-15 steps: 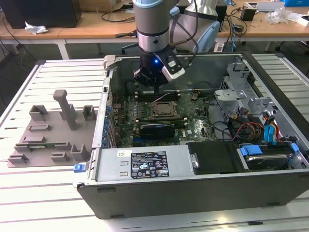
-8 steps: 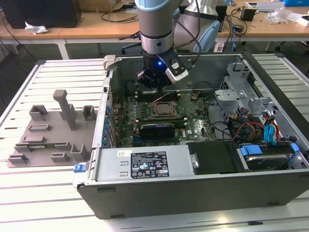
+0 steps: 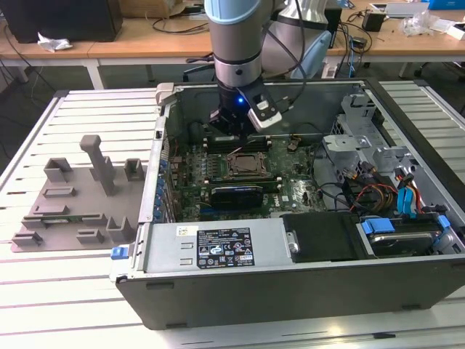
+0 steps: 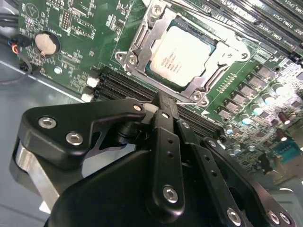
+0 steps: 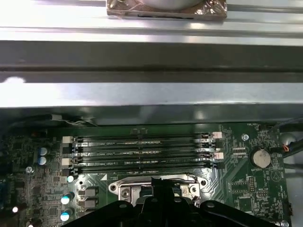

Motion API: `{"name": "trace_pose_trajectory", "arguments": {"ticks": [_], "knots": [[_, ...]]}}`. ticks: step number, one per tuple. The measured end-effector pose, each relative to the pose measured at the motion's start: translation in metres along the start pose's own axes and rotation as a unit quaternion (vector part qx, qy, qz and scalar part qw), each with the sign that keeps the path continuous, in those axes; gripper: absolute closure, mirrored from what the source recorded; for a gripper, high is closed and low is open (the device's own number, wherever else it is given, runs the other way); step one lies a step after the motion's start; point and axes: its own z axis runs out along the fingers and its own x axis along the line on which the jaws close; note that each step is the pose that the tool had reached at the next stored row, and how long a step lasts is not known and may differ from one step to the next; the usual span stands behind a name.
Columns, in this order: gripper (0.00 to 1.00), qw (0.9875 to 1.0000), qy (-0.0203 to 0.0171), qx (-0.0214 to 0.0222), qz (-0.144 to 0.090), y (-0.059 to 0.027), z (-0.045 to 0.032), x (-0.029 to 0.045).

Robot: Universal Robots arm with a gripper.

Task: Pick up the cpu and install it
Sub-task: 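Install the first cpu locking lever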

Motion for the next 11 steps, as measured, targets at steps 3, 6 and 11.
{"name": "trace_pose_trajectory", "arguments": {"ticks": [3, 6, 11], "knots": [[0.89, 1.0, -0.0007, 0.0044, 0.0, 0.0023, 0.003, -0.0005], [0.89, 1.0, -0.0023, 0.0071, 0.0, 0.0048, 0.0051, -0.0003], [0.89, 0.9999, -0.0143, 0.0075, -0.002, 0.0074, 0.0093, 0.0003]]}}
